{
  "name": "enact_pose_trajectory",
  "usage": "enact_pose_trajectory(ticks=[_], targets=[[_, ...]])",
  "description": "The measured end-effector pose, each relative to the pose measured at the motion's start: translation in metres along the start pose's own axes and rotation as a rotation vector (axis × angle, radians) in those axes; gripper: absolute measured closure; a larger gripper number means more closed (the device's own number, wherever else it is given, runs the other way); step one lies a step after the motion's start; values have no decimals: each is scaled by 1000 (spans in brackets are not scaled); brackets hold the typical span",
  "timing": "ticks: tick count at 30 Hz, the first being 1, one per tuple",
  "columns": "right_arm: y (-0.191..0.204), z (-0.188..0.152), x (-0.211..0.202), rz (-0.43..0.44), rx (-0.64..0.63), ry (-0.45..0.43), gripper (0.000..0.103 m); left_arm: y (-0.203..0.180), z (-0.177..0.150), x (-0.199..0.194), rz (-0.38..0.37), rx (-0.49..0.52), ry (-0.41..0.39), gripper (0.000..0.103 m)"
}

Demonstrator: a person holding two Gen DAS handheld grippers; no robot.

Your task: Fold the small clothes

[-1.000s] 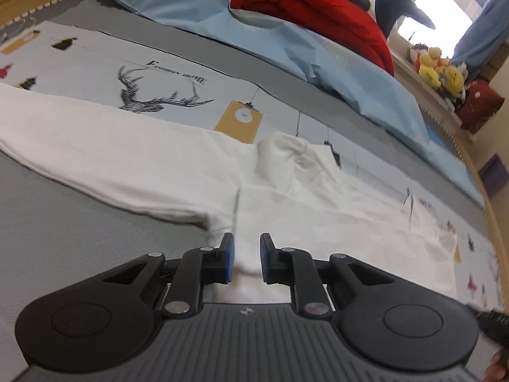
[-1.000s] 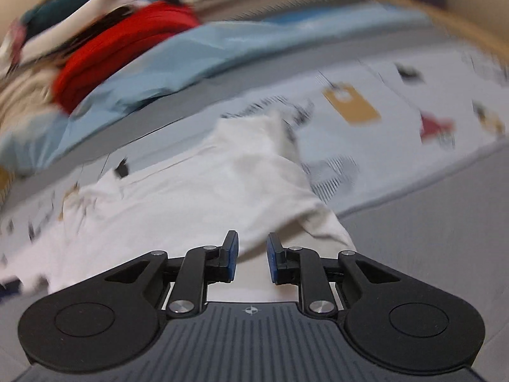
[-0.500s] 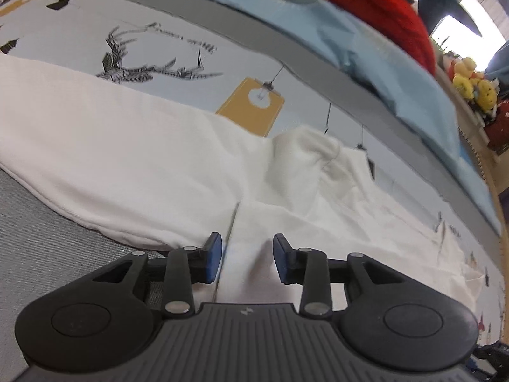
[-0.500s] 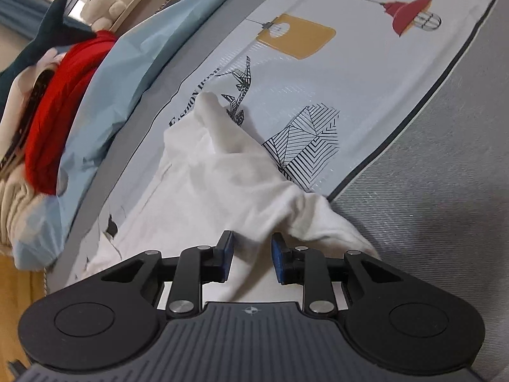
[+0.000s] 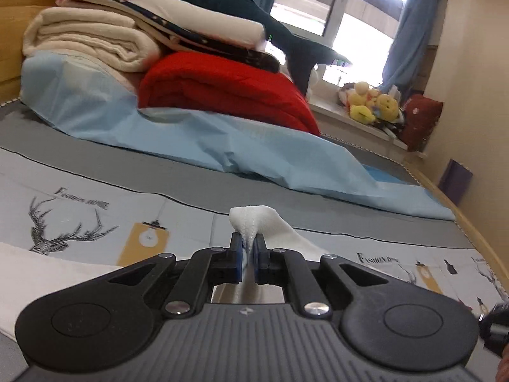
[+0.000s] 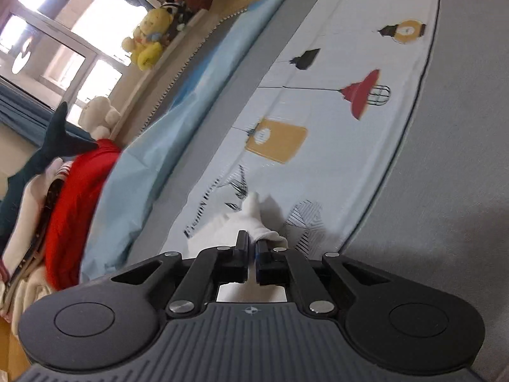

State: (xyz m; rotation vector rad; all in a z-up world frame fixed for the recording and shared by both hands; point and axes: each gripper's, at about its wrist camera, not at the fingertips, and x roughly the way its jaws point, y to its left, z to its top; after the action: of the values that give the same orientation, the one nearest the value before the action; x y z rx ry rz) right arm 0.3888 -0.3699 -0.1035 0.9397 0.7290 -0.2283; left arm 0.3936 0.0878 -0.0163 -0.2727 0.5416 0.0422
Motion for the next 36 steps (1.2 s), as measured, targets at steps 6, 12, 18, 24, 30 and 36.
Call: enact_pose_trajectory(ticks=[6, 12, 18, 24, 30, 36], targets=[[6, -20, 23, -181, -115, 214, 87, 56, -30, 46, 216, -189, 372, 89], [33, 6, 3, -140, -218, 31, 86, 41, -18, 31, 156, -129, 291, 85], [27, 35, 41, -58, -297, 56, 64, 39, -60, 71, 109, -130, 562, 81], [19, 49, 101, -55, -319, 151, 60, 32, -63, 67, 92, -123, 551, 71], [38, 43, 118, 27, -452, 175, 100, 27, -65, 70, 96, -68, 565, 69], [55, 55, 107, -2, -560, -21, 100, 29, -56, 57, 61, -100, 527, 69]])
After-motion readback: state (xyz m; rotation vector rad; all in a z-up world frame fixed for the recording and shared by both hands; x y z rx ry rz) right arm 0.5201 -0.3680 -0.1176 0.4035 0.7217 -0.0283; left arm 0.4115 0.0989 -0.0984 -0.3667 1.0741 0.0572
